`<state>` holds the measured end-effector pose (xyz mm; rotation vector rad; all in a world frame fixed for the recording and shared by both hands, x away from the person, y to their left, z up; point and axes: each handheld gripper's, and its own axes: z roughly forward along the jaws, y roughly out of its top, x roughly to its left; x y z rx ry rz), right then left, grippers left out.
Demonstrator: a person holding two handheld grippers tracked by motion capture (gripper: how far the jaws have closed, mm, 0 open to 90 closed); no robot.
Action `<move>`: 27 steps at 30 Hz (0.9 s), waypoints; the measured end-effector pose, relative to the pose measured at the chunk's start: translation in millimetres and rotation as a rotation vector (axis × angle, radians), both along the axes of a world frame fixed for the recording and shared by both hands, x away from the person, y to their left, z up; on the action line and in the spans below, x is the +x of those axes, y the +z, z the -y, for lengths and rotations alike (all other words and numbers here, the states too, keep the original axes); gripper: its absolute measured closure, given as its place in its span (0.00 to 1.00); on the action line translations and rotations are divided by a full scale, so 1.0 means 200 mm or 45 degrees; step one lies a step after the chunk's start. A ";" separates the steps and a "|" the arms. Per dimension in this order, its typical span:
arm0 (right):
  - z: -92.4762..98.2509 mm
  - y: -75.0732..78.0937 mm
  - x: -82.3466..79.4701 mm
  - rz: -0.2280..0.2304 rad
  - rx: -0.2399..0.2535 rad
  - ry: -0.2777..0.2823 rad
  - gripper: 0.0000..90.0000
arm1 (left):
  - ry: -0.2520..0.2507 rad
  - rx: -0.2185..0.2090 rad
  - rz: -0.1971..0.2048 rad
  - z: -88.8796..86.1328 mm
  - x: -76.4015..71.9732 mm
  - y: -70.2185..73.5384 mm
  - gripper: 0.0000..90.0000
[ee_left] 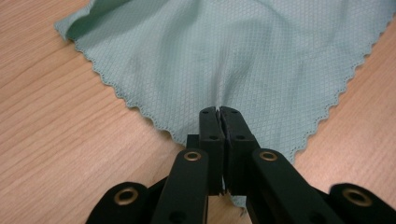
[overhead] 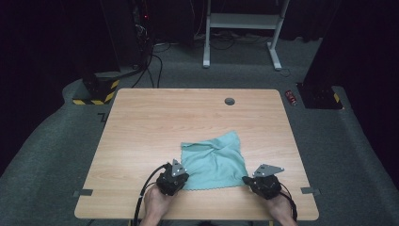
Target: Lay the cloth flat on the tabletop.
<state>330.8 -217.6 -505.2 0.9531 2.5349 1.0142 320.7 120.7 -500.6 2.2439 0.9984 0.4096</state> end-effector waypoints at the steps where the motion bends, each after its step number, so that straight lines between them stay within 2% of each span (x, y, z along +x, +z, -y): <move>1: -0.01 0.00 -0.02 -0.003 -0.009 0.015 0.99 | -0.007 0.012 -0.007 0.00 -0.01 0.00 0.98; 4: -0.03 -0.01 -0.05 -0.024 -0.026 0.059 0.99 | -0.012 0.029 -0.033 -0.01 -0.02 -0.02 0.97; 8: -0.04 -0.01 -0.06 -0.032 -0.020 0.079 0.95 | -0.022 0.006 -0.041 -0.02 -0.02 -0.02 0.93; 13: -0.04 0.04 0.00 0.009 0.033 0.028 0.89 | -0.036 -0.031 -0.014 0.02 0.00 0.00 0.82; 15: -0.05 0.04 0.03 0.017 0.033 0.008 0.88 | -0.048 -0.033 -0.013 0.05 0.01 0.00 0.77; 18: -0.08 0.02 0.08 0.011 0.008 -0.012 0.87 | -0.071 -0.015 -0.020 0.09 0.02 -0.02 0.77; 20: -0.10 0.00 0.09 0.005 -0.024 -0.010 0.87 | -0.081 0.010 -0.019 0.11 0.03 -0.04 0.79; 22: -0.11 -0.02 0.08 -0.002 -0.045 0.003 0.90 | -0.077 0.008 -0.013 0.10 0.03 -0.04 0.85; 25: -0.10 -0.03 0.06 -0.001 -0.051 0.016 0.98 | -0.079 0.014 -0.013 0.08 0.03 -0.04 0.97; 27: -0.09 -0.03 0.06 0.003 -0.058 0.029 1.00 | -0.093 0.026 -0.011 0.07 0.02 -0.04 0.99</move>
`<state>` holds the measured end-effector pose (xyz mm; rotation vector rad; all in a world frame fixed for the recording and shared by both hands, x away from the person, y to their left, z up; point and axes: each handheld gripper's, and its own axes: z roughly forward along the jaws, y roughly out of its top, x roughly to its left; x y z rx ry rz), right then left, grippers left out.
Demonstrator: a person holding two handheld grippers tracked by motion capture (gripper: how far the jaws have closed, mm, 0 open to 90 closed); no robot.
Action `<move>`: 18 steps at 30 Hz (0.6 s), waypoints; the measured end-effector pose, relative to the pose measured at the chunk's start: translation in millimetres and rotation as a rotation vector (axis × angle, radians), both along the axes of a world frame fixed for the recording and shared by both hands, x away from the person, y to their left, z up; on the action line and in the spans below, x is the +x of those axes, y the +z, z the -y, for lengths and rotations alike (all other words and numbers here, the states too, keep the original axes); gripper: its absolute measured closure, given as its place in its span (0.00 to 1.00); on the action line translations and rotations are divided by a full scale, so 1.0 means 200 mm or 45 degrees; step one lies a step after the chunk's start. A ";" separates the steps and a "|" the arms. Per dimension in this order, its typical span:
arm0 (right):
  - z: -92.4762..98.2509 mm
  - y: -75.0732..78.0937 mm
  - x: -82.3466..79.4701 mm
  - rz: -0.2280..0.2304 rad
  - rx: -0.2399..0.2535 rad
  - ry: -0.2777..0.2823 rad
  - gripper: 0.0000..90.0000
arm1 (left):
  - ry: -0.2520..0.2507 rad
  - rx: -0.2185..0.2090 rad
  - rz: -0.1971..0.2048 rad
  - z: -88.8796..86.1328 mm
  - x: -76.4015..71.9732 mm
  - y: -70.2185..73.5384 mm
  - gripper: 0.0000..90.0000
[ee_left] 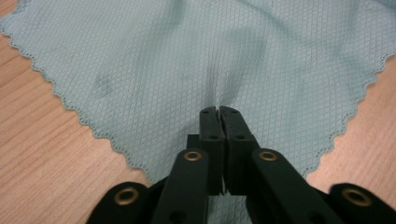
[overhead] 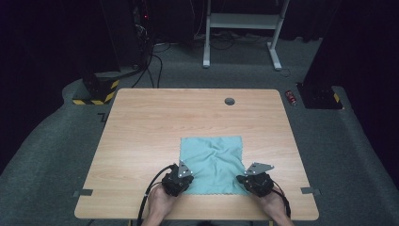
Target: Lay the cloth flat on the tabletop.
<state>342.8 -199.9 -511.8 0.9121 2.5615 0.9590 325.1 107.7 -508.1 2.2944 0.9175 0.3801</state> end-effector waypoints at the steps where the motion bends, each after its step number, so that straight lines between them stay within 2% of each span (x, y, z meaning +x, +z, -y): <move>1: 0.00 0.00 -0.01 -0.003 -0.002 0.004 1.00 | -0.007 0.008 -0.002 0.00 0.00 0.00 1.00; 6: 0.00 0.01 -0.03 -0.028 -0.003 0.042 1.00 | -0.019 0.003 -0.017 -0.03 -0.03 0.01 0.99; 7: 0.00 0.01 -0.04 -0.032 -0.003 0.052 0.99 | -0.013 -0.019 -0.033 -0.03 -0.04 0.00 0.99; 9: 0.00 0.01 -0.04 -0.020 -0.004 0.063 0.96 | 0.004 -0.038 -0.030 -0.04 -0.04 0.01 0.90; 11: 0.01 0.03 -0.03 -0.008 0.020 0.032 0.91 | 0.030 -0.048 -0.015 -0.04 -0.03 0.01 0.77; 15: 0.03 0.06 0.05 0.010 0.092 -0.047 0.87 | 0.128 -0.092 0.018 -0.05 0.06 0.02 0.63; 18: 0.02 0.05 0.12 0.016 0.088 -0.101 0.86 | 0.197 -0.110 0.051 -0.04 0.16 0.04 0.60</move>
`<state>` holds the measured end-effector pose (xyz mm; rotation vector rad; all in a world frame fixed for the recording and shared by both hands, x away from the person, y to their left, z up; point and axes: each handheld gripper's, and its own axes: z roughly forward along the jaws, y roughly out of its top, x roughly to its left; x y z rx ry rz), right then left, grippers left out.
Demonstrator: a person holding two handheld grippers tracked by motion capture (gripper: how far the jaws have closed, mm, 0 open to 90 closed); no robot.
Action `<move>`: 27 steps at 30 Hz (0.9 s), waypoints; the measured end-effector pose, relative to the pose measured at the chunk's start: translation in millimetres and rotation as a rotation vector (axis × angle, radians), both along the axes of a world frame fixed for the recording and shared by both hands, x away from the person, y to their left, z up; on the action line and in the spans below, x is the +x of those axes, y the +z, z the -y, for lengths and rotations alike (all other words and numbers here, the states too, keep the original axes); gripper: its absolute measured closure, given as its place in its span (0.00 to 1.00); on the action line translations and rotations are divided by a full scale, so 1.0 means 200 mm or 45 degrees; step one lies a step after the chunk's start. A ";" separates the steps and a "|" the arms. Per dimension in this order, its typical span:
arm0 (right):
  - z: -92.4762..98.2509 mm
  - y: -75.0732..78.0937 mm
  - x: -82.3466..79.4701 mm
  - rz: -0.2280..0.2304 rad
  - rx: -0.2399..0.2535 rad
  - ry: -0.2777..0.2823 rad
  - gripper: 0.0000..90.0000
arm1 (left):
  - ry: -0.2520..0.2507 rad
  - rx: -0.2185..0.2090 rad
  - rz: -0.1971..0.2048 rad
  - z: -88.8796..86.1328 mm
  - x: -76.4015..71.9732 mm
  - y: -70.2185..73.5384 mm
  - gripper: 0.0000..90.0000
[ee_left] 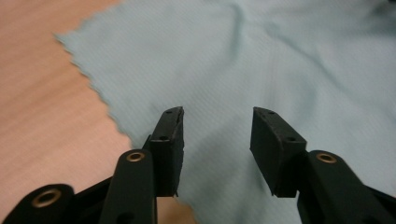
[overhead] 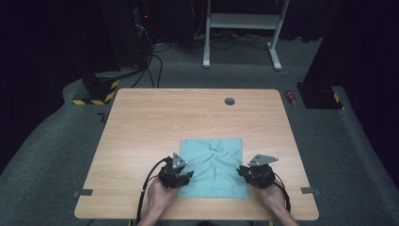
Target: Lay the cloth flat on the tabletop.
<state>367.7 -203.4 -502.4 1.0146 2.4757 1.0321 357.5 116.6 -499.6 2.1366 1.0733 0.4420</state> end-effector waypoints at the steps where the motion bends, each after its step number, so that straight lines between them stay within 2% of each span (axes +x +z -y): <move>1: 0.00 0.00 0.02 -0.003 0.003 -0.010 0.86 | 0.017 0.012 0.011 0.01 0.03 0.00 0.60; 4: -0.02 -0.02 0.07 0.005 0.011 -0.033 0.85 | 0.039 0.053 0.028 0.03 0.11 0.00 0.59; 5: -0.03 -0.02 0.08 -0.010 0.010 -0.043 0.85 | 0.046 0.061 0.032 0.03 0.13 -0.01 0.59; 7: -0.04 -0.04 0.10 -0.016 -0.006 -0.043 0.85 | 0.065 0.065 0.033 0.03 0.17 -0.03 0.59; 9: -0.04 -0.05 0.11 -0.023 -0.031 -0.033 0.85 | 0.081 0.100 0.012 0.02 0.20 -0.06 0.59; 10: -0.04 -0.05 0.12 -0.027 -0.044 -0.035 0.85 | 0.087 0.098 0.017 0.02 0.21 -0.07 0.59; 12: -0.03 -0.05 0.13 -0.025 -0.047 -0.031 0.86 | 0.100 0.086 0.014 0.00 0.24 -0.07 0.58; 16: -0.02 -0.04 0.16 -0.029 -0.077 -0.047 0.84 | 0.105 0.135 0.032 0.00 0.28 -0.07 0.59; 19: 0.01 -0.04 0.18 -0.044 -0.026 -0.077 0.84 | 0.119 0.102 0.014 0.00 0.31 -0.06 0.57; 21: 0.02 -0.03 0.21 -0.040 -0.020 -0.123 0.83 | 0.120 0.096 0.031 0.00 0.33 -0.05 0.57; 24: 0.04 -0.01 0.28 -0.031 0.024 -0.196 0.82 | 0.148 0.053 0.069 -0.02 0.35 -0.05 0.57; 27: 0.03 0.00 0.35 -0.009 0.057 -0.253 0.82 | 0.192 0.009 0.048 -0.04 0.38 -0.07 0.57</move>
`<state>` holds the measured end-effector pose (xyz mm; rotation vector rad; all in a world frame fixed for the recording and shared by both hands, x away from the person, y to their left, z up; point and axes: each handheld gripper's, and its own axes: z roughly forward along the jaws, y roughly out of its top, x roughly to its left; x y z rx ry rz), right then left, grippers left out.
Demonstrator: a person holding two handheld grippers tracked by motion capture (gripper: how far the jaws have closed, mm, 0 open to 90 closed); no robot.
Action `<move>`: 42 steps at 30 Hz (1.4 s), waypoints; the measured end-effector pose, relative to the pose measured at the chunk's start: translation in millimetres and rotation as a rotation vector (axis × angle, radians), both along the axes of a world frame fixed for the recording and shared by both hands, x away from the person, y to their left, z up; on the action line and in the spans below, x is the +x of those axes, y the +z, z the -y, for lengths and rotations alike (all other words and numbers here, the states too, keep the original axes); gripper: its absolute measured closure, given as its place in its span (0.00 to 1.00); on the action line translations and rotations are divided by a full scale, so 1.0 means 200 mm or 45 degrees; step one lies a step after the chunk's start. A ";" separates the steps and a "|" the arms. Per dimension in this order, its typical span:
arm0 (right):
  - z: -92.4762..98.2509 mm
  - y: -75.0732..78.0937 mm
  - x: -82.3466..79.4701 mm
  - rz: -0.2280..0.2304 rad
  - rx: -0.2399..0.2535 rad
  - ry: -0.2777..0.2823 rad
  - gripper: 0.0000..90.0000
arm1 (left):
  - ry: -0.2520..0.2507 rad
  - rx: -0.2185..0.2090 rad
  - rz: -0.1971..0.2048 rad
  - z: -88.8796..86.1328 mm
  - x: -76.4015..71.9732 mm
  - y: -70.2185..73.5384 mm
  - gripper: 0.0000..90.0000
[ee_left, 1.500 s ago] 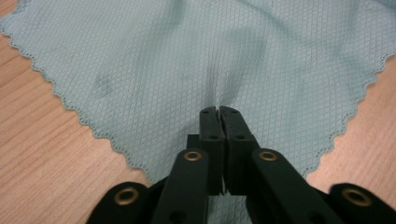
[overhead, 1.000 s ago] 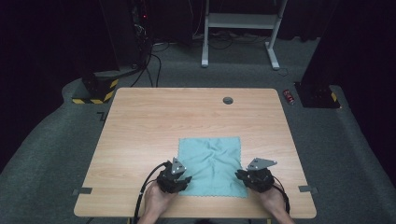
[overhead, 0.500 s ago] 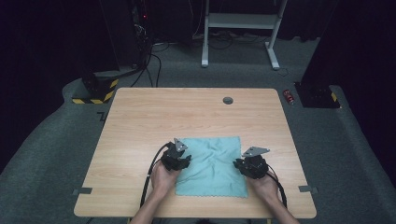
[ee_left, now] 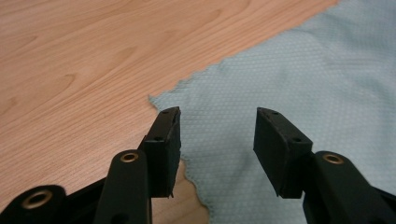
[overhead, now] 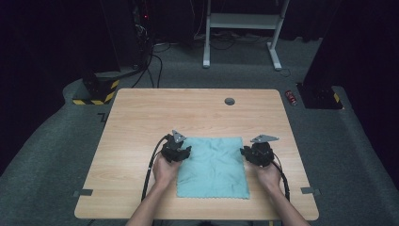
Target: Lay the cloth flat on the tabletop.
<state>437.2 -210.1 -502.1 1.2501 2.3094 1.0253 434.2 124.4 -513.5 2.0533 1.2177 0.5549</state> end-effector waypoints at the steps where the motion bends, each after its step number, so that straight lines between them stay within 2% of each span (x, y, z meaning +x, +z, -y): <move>1: -0.01 0.00 0.02 0.000 0.007 -0.019 0.83 | 0.005 0.002 -0.006 0.00 0.01 -0.01 0.57; 5: -0.05 -0.02 0.07 0.001 -0.011 -0.070 0.83 | -0.002 0.027 0.001 0.00 0.02 -0.03 0.57; 8: -0.10 -0.04 0.10 0.005 -0.048 -0.074 0.84 | 0.004 0.002 0.009 0.00 0.03 -0.04 0.58; 11: -0.13 -0.06 0.13 -0.015 -0.093 -0.072 0.85 | 0.011 -0.025 0.013 -0.01 0.04 -0.04 0.58; 13: -0.13 -0.07 0.14 0.009 -0.088 -0.081 0.87 | 0.007 -0.025 0.023 -0.01 0.05 -0.05 0.57; 16: -0.13 -0.07 0.17 0.016 -0.099 -0.094 0.87 | 0.000 0.002 -0.017 0.00 0.09 -0.03 0.56; 19: -0.13 -0.06 0.20 0.018 -0.144 -0.110 0.85 | 0.001 0.012 -0.047 0.00 0.12 -0.02 0.54; 22: -0.11 -0.06 0.21 0.012 -0.135 -0.128 0.83 | 0.020 0.007 -0.064 0.00 0.13 -0.02 0.53; 24: -0.11 -0.05 0.19 0.002 -0.124 -0.144 0.82 | 0.026 0.032 -0.050 0.00 0.11 -0.01 0.53; 25: -0.11 -0.04 0.17 0.016 -0.101 -0.130 0.82 | 0.018 0.025 -0.037 0.00 0.10 0.00 0.53; 28: -0.13 -0.02 0.10 0.040 -0.071 -0.056 0.81 | -0.023 -0.038 -0.018 0.01 0.03 0.03 0.52; 30: -0.14 -0.02 0.04 0.039 -0.077 0.000 0.80 | -0.061 -0.043 -0.034 0.02 -0.02 0.02 0.50; 33: -0.15 -0.04 -0.05 0.036 -0.068 0.053 0.78 | -0.106 -0.008 -0.031 0.04 -0.11 0.01 0.49; 36: -0.14 -0.06 -0.10 0.039 -0.097 0.073 0.78 | -0.123 0.061 -0.014 0.04 -0.15 -0.02 0.49; 38: -0.11 -0.08 -0.10 0.045 -0.091 0.082 0.78 | -0.109 0.031 -0.021 0.00 -0.15 -0.02 0.49; 40: -0.08 -0.08 -0.10 0.045 -0.090 0.078 0.79 | -0.098 0.063 0.005 -0.02 -0.15 -0.02 0.49; 42: -0.06 -0.08 -0.10 0.039 -0.090 0.067 0.79 | -0.077 0.059 -0.011 -0.04 -0.14 -0.02 0.49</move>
